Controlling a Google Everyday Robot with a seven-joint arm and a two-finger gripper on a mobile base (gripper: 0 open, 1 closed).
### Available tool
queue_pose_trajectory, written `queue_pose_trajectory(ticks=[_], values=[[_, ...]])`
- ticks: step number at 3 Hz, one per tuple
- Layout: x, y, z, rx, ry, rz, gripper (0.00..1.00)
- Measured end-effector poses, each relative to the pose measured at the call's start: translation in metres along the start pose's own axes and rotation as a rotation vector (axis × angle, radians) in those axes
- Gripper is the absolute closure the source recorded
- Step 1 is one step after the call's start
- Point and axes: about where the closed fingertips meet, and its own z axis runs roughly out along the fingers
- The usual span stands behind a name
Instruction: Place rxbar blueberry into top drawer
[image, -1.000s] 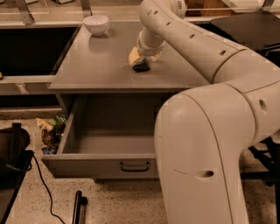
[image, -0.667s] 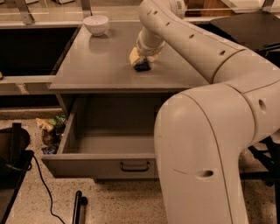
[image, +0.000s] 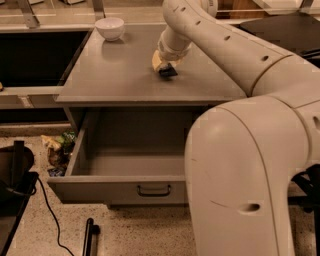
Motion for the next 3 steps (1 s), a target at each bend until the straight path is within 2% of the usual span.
queue_pose_trajectory(ticks=[1,2,3], values=[[-0.002,0.009,-0.042,-0.091,-0.123,0.004,1.0],[0.013,0.029,-0.076,-0.257,-0.226,-0.006,1.0],[0.013,0.055,-0.086,-0.346,-0.255,-0.041,1.0]])
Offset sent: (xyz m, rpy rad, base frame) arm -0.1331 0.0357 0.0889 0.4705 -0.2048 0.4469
